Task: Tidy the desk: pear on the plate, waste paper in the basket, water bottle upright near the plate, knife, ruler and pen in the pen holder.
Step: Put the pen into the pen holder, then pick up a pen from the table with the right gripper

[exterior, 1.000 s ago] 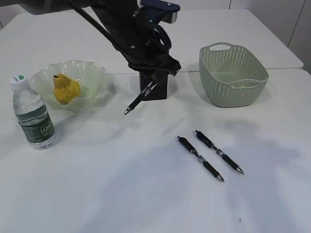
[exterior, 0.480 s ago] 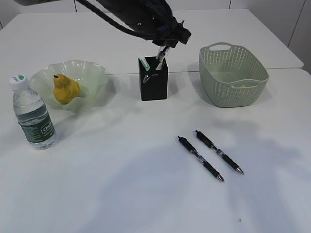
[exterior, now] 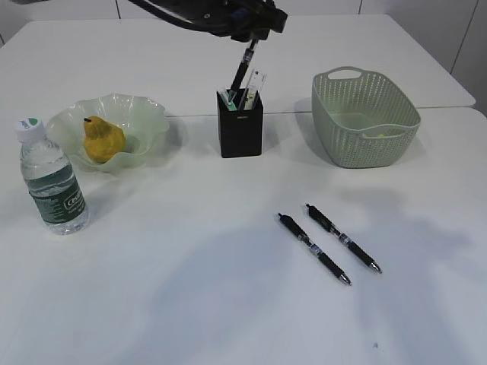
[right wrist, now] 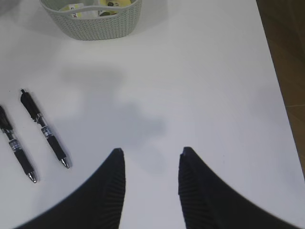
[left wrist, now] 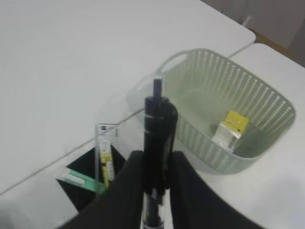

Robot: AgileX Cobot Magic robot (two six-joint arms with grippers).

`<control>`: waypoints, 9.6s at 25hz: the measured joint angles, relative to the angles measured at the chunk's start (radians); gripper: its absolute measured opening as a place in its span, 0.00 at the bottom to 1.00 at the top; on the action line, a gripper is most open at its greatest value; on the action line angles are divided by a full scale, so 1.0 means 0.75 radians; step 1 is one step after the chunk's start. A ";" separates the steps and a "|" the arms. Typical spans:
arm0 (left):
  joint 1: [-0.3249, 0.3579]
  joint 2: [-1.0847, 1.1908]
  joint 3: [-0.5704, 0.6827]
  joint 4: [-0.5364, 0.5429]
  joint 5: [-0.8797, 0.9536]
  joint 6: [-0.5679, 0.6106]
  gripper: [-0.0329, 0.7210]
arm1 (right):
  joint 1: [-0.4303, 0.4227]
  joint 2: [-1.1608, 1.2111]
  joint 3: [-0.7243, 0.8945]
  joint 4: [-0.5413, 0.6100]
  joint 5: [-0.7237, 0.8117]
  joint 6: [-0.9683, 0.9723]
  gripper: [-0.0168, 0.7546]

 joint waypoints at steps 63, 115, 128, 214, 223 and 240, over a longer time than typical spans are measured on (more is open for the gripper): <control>0.084 0.254 0.333 -0.159 -1.273 -0.001 0.16 | 0.000 0.000 0.000 0.040 -0.029 -0.020 0.43; 0.084 0.313 0.333 -0.114 -1.140 -0.017 0.31 | 0.000 0.000 0.000 0.051 -0.038 -0.020 0.43; 0.084 0.075 0.333 0.003 -0.705 -0.007 0.32 | 0.000 0.000 0.000 0.057 -0.039 -0.089 0.43; 0.084 -1.440 1.360 -0.009 0.929 -0.062 0.38 | 0.352 1.240 -0.761 0.260 0.246 -0.634 0.53; 0.084 -1.442 1.387 -0.018 0.918 -0.063 0.47 | 0.382 1.352 -0.817 0.249 0.251 -0.631 0.53; 0.084 -1.446 1.452 0.033 0.944 -0.063 0.54 | 0.394 1.446 -0.854 0.238 0.243 -0.602 0.53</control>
